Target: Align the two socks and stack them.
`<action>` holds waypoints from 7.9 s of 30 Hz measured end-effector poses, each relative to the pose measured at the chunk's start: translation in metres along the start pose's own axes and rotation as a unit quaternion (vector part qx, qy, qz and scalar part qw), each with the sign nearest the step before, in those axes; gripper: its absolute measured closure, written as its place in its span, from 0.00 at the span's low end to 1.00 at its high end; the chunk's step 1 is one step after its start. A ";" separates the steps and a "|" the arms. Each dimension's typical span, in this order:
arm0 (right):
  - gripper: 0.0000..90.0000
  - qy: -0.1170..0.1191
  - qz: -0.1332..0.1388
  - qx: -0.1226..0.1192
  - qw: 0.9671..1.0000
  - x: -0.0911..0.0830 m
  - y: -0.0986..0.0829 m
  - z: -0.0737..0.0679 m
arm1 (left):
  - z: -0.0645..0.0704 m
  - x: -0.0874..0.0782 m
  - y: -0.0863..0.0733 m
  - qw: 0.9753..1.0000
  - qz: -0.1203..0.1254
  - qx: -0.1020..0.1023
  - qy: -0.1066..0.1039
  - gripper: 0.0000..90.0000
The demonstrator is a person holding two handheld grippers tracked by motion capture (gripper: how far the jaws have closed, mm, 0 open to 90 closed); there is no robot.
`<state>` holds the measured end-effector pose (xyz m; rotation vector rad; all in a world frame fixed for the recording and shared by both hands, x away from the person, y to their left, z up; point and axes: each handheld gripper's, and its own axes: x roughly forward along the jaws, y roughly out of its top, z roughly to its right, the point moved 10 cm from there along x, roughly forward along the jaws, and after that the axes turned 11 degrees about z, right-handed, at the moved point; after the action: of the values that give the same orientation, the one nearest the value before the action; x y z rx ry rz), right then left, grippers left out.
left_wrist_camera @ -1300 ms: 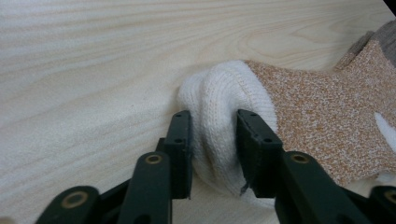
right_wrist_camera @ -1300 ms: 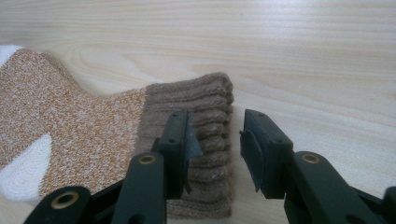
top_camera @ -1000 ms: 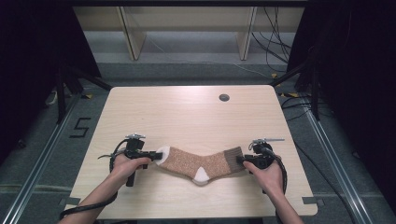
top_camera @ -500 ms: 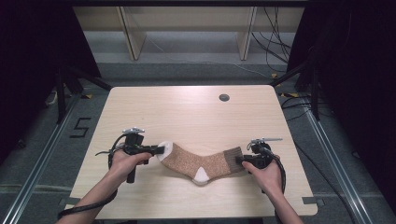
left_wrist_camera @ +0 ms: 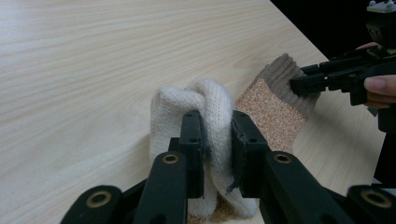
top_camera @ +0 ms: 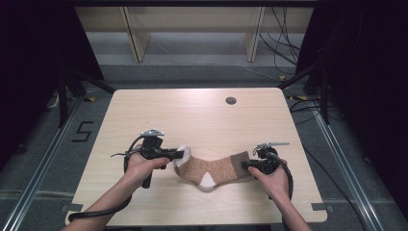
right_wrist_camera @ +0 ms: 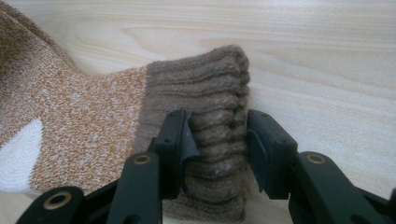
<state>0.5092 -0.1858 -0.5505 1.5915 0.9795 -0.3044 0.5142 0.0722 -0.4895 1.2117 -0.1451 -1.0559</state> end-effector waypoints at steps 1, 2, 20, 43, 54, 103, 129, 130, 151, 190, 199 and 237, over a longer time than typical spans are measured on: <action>0.66 0.001 -0.005 0.006 1.000 -0.001 -0.001 -0.002 | 0.001 0.001 0.000 1.000 -0.002 0.002 -0.003 0.85; 0.66 0.001 -0.003 0.003 1.000 -0.001 -0.001 -0.001 | 0.004 0.003 -0.001 1.000 -0.004 0.003 -0.007 0.85; 0.66 0.007 0.005 -0.016 1.000 0.001 -0.001 0.002 | 0.043 0.044 -0.014 0.998 -0.034 0.032 -0.033 0.85; 0.61 0.010 0.015 -0.024 1.000 0.001 0.004 0.001 | 0.058 0.070 -0.038 0.997 -0.048 0.052 -0.031 0.73; 0.62 0.025 0.042 -0.027 0.998 -0.015 0.027 -0.016 | 0.066 0.075 -0.043 0.996 -0.049 0.058 -0.041 0.60; 0.73 0.062 0.027 -0.036 0.997 -0.022 0.024 -0.032 | 0.082 0.079 -0.056 0.988 -0.048 0.128 -0.068 0.48; 0.63 0.035 0.051 -0.013 0.998 -0.025 0.032 -0.017 | 0.066 0.067 -0.050 0.994 -0.043 0.070 -0.066 0.57; 0.64 0.042 0.042 0.014 0.998 -0.027 0.030 -0.023 | 0.066 0.068 -0.050 0.995 -0.043 0.074 -0.056 0.59; 0.52 0.067 -0.022 0.097 0.993 -0.007 -0.008 0.010 | 0.065 0.073 -0.055 0.994 -0.055 0.086 -0.034 0.77; 0.60 0.037 -0.027 0.040 0.998 -0.005 -0.004 0.003 | 0.066 0.060 -0.034 0.997 -0.011 0.066 -0.042 0.73; 0.61 0.031 -0.009 0.032 0.999 -0.005 0.002 0.003 | 0.049 0.057 -0.038 0.998 -0.030 0.048 -0.026 0.76; 0.73 0.166 -0.050 -0.034 0.984 0.033 0.013 -0.100 | 0.064 0.065 -0.056 0.994 -0.049 0.087 -0.036 0.69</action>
<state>0.5075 -0.0805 -0.5357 1.5620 1.3141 -0.0713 0.4786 -0.0172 -0.5365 1.3493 -0.2407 -1.1925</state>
